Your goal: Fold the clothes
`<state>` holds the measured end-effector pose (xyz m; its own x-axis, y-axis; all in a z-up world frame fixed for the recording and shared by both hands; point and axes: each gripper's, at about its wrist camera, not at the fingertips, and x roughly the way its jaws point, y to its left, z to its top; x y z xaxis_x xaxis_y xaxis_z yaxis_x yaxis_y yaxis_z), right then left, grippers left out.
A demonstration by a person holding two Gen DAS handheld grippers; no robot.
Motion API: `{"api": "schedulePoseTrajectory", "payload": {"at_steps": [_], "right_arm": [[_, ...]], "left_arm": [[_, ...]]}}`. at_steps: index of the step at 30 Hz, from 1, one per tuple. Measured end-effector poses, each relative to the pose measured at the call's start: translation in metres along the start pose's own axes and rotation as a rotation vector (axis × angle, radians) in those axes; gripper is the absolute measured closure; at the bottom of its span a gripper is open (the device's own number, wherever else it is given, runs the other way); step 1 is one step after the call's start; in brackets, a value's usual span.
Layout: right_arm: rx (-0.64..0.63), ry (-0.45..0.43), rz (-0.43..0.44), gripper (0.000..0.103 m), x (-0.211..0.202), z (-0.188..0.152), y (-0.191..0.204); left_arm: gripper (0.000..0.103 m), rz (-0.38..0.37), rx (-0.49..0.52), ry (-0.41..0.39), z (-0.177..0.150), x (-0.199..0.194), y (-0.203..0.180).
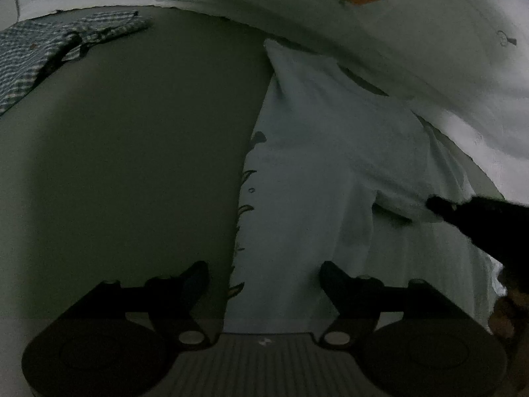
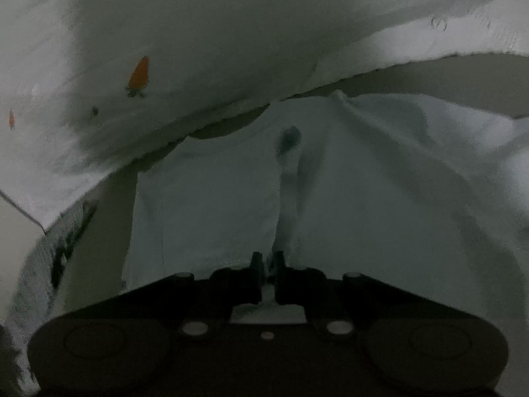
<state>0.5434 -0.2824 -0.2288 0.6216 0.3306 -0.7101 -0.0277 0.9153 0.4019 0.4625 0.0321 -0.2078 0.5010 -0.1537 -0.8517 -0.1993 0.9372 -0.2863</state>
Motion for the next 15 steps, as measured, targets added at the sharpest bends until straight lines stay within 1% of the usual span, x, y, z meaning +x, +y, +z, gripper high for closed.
{"api": "schedulePoseTrajectory", "payload": {"at_steps": [2,4,6,7,9,12,14,15], "right_arm": [[-0.007,0.030,-0.035,0.096,0.000,-0.011,-0.001],[0.008,0.037,-0.045,0.093,-0.001,-0.016,-0.003],[0.039,0.042,-0.057,0.080,-0.010,-0.016,-0.004],[0.041,0.032,-0.057,0.078,-0.018,-0.017,-0.004],[0.036,0.011,-0.035,0.071,-0.038,-0.025,-0.004],[0.056,0.019,0.019,0.071,-0.066,-0.049,-0.010],[0.078,0.036,0.035,0.072,-0.084,-0.073,-0.014],[0.090,0.049,0.031,0.072,-0.091,-0.085,-0.016]], "left_arm": [[0.027,-0.008,0.002,-0.006,-0.001,-0.001,0.002],[0.027,-0.001,-0.004,0.003,0.000,-0.002,0.003],[0.027,0.029,-0.010,0.019,-0.003,-0.007,0.005],[0.027,0.043,-0.012,0.025,-0.005,-0.012,0.007],[0.027,0.024,-0.005,0.021,-0.015,-0.022,0.011],[0.029,-0.016,-0.016,0.021,-0.043,-0.039,0.022],[0.038,-0.053,-0.032,0.034,-0.066,-0.049,0.031],[0.046,-0.073,-0.033,0.035,-0.080,-0.055,0.035]]}}
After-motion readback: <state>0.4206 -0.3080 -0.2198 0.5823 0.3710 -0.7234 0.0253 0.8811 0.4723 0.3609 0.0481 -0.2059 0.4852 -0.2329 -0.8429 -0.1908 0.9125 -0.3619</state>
